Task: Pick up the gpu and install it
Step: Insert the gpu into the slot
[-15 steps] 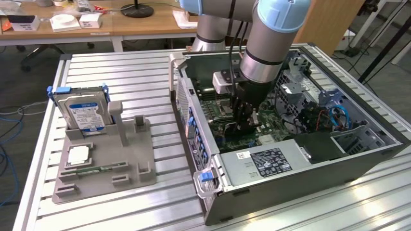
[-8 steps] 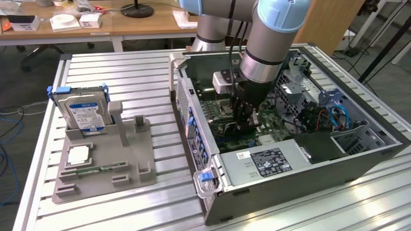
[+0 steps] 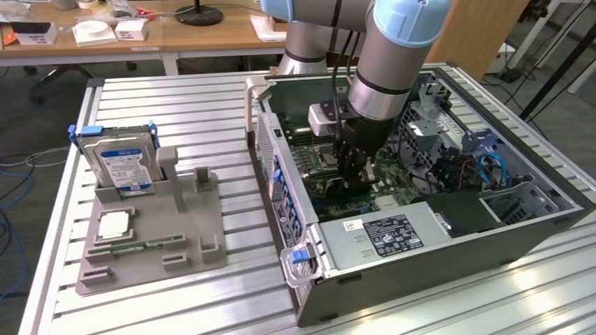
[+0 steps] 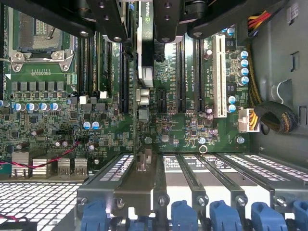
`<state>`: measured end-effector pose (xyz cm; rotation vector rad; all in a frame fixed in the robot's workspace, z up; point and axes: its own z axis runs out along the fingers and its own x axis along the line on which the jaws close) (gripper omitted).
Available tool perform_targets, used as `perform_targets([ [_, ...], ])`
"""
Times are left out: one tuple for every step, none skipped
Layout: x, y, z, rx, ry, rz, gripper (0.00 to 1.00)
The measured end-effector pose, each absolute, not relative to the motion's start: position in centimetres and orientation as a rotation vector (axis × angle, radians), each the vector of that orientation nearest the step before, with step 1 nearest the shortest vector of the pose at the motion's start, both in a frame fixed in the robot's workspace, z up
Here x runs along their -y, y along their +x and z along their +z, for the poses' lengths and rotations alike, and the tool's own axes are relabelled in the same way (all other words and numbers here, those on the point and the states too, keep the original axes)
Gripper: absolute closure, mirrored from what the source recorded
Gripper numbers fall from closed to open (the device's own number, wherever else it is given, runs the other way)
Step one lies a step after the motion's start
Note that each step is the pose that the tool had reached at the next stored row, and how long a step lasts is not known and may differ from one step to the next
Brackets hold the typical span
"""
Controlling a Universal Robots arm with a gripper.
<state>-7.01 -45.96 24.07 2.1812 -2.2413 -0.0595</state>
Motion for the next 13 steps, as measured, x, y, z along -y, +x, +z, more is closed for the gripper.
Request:
perform_targets([
  [45.97, -7.01, 24.07, 2.242, 2.181, -0.06, 0.74],
  [45.98, -7.01, 24.06, 2.241, 2.181, -0.06, 0.74],
  [45.99, -7.01, 24.06, 2.241, 2.181, -0.06, 0.74],
  [46.0, -7.01, 24.04, 2.241, 2.181, -0.059, 0.74],
  [46.01, -7.01, 24.02, 2.241, 2.181, -0.059, 0.74],
  [46.01, -7.02, 24.01, 2.241, 2.181, -0.059, 0.74],
  [46.01, -7.02, 24.0, 2.241, 2.181, -0.059, 0.74],
  [46.01, -7.01, 24.0, 2.241, 2.181, -0.059, 0.74],
  [46.0, -7.02, 23.99, 2.241, 2.181, -0.059, 0.74],
  [46.0, -7.01, 23.99, 2.241, 2.181, -0.059, 0.74],
  [46.0, -7.01, 23.99, 2.241, 2.181, -0.06, 0.74],
  [46.0, -7.01, 23.99, 2.241, 2.181, -0.06, 0.74],
  [46.0, -7.02, 23.98, 2.241, 2.181, -0.06, 0.74],
])
